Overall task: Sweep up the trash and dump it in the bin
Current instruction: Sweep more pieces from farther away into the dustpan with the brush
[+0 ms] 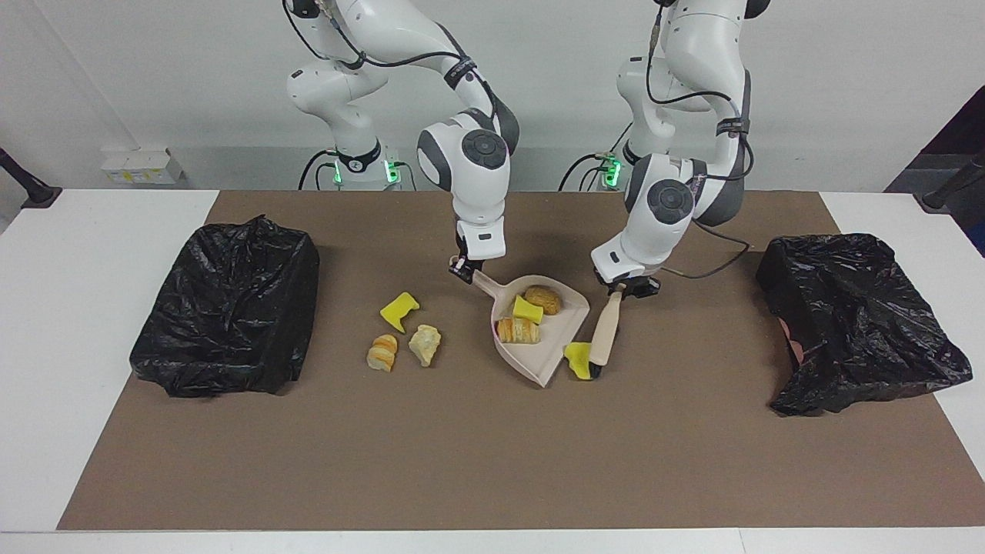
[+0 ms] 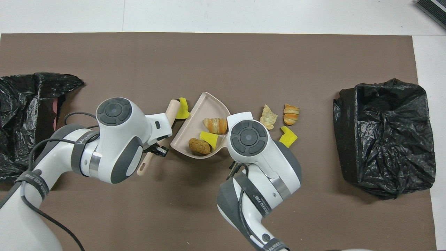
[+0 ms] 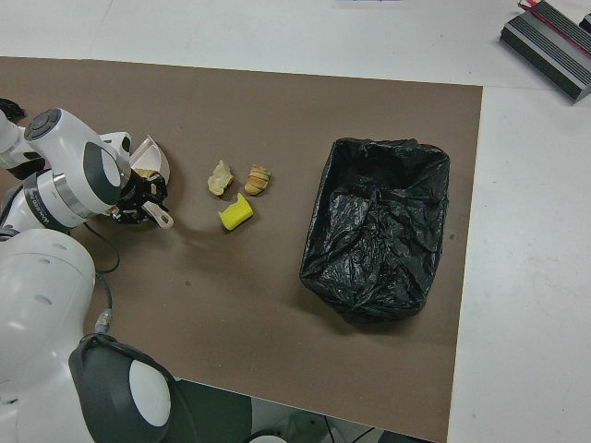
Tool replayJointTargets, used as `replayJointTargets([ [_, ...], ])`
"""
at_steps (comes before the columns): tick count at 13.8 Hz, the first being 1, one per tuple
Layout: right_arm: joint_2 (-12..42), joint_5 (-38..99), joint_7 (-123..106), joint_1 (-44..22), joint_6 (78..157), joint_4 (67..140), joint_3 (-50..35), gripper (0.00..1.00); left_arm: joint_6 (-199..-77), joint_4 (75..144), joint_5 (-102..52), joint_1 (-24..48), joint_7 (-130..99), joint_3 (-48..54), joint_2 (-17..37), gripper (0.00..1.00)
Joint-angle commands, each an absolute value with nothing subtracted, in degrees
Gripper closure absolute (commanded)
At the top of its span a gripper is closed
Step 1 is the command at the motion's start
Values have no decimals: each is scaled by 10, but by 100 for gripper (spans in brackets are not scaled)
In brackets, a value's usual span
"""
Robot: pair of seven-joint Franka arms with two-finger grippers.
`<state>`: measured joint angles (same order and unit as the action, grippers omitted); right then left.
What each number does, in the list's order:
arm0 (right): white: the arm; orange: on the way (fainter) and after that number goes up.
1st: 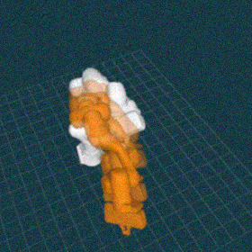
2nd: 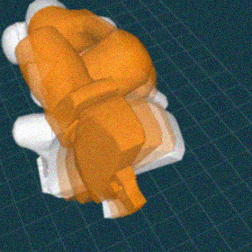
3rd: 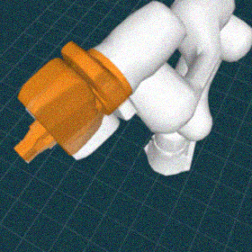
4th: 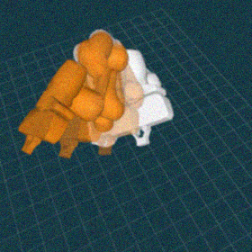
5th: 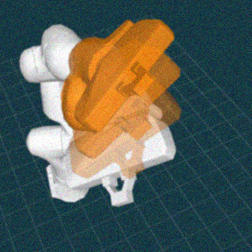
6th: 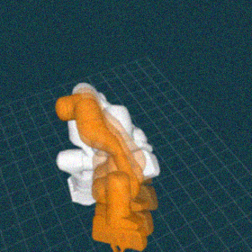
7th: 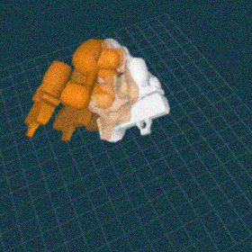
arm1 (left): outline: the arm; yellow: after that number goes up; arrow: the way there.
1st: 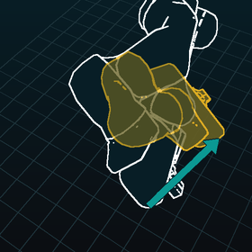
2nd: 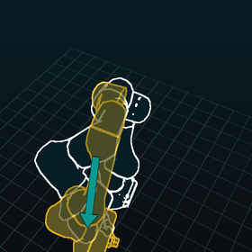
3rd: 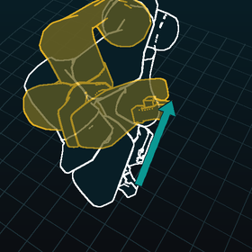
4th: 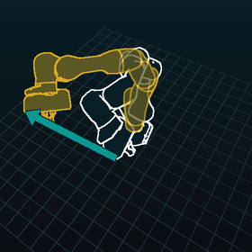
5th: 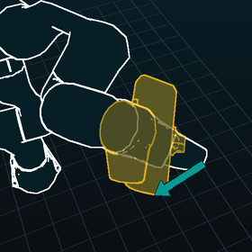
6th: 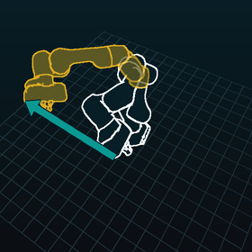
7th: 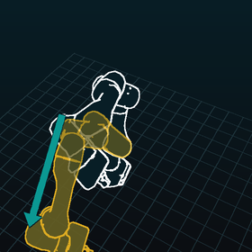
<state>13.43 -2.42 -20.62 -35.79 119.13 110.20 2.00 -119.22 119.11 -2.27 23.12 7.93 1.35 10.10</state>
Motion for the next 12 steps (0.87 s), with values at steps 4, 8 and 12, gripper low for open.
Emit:
replayJointTargets([
  [4,136,-15,-195,-358,1191,1099,19,100,-1138,1183,-12,268,140,4,70,100],
  [8,134,-15,-194,-358,1187,1100,19,100,-1082,1159,-16,244,172,4,39,100],
  [12,134,-15,-194,-358,1182,1100,19,100,-1070,1170,-44,284,153,15,13,100],
])
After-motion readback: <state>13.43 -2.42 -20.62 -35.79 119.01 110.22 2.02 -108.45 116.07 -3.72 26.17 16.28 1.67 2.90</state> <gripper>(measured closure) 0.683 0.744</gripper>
